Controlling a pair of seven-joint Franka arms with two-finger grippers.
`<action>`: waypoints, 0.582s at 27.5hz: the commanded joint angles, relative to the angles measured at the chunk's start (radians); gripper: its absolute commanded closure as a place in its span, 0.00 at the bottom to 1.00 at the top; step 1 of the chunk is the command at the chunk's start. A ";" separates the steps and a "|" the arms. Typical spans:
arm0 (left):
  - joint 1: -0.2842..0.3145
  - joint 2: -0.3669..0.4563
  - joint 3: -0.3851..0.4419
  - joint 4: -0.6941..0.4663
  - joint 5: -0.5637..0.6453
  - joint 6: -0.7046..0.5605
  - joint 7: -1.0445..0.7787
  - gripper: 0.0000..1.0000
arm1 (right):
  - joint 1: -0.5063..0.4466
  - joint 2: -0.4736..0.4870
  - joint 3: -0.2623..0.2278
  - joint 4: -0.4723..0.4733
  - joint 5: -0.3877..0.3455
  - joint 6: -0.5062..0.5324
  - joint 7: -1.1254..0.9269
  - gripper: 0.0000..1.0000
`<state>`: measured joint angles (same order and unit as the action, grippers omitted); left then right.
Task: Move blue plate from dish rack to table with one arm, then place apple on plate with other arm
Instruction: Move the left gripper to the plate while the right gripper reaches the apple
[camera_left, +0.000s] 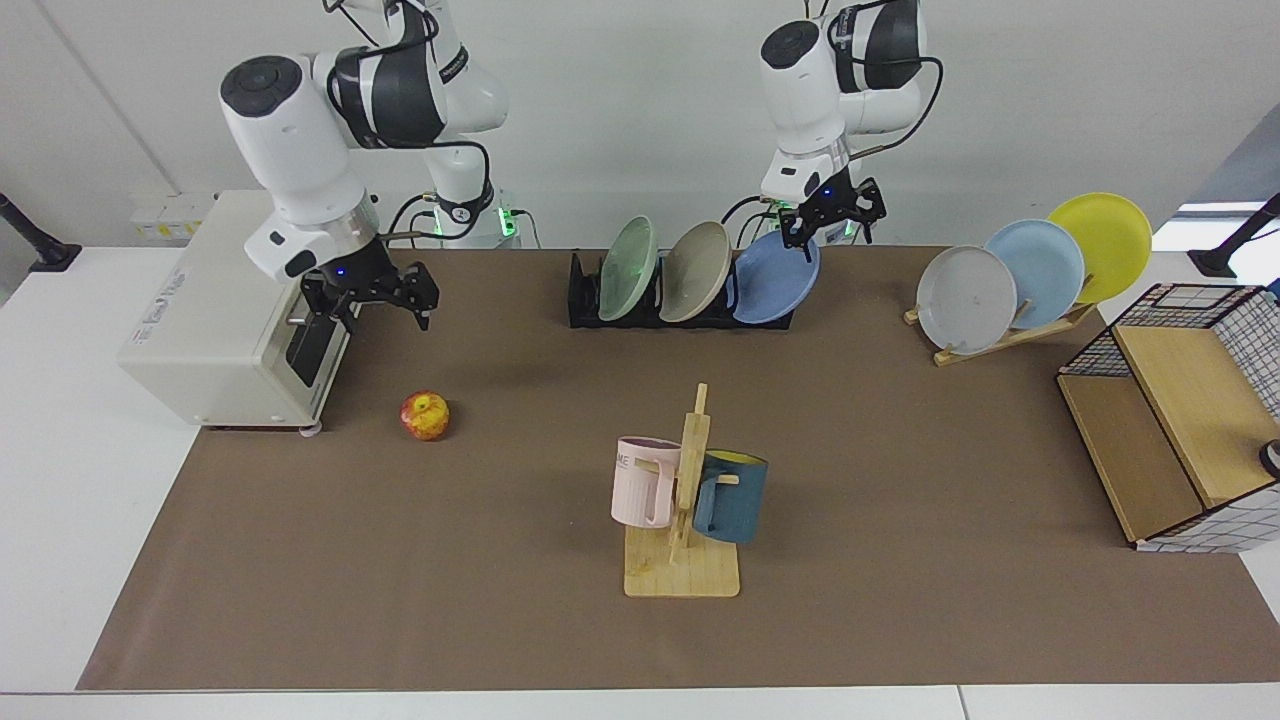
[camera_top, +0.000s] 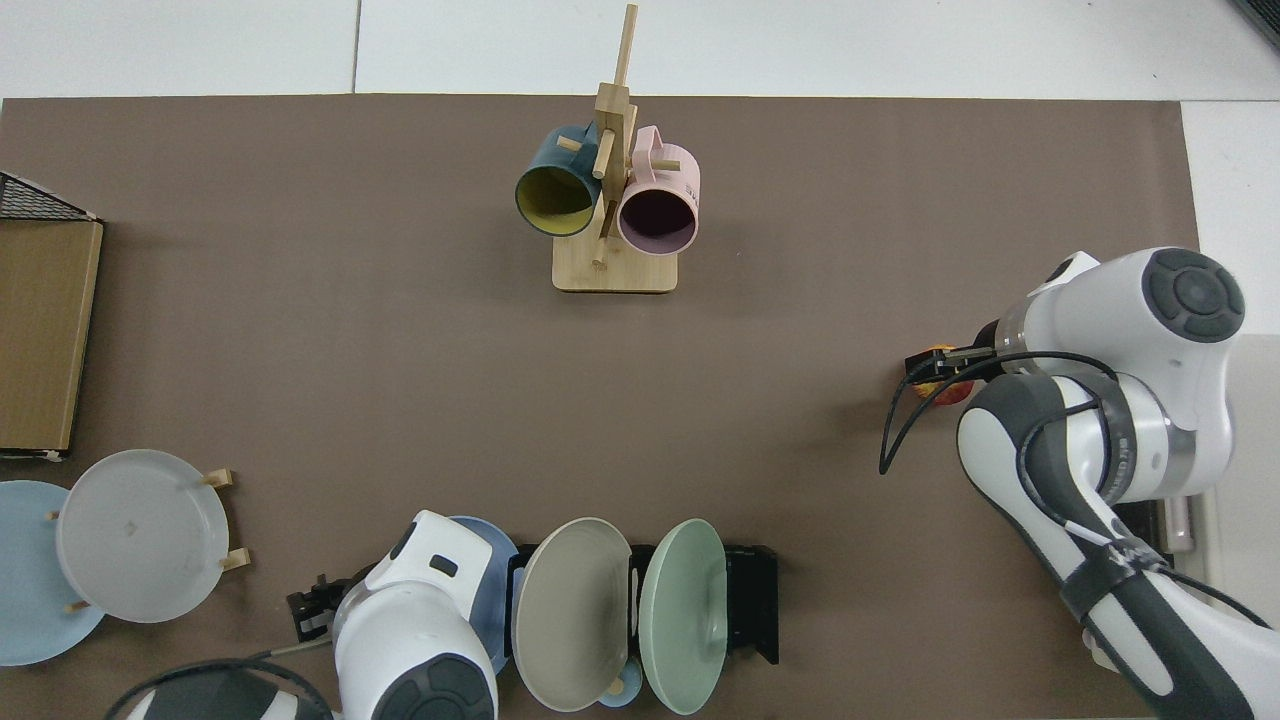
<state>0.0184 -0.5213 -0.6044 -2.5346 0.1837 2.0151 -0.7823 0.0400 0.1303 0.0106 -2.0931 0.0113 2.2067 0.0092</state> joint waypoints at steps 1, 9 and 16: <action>0.009 0.004 -0.028 -0.047 0.023 0.060 -0.054 0.01 | -0.005 0.006 0.000 -0.084 -0.013 0.117 0.009 0.00; 0.009 0.001 -0.028 -0.052 0.025 0.039 -0.006 0.24 | -0.025 0.094 0.000 -0.087 -0.013 0.217 0.009 0.00; 0.011 0.003 -0.028 -0.050 0.028 0.022 0.044 0.60 | -0.022 0.111 0.000 -0.068 -0.014 0.228 0.008 0.03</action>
<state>0.0203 -0.5126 -0.6322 -2.5724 0.1916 2.0422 -0.7690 0.0309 0.2334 0.0005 -2.1740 0.0112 2.4174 0.0093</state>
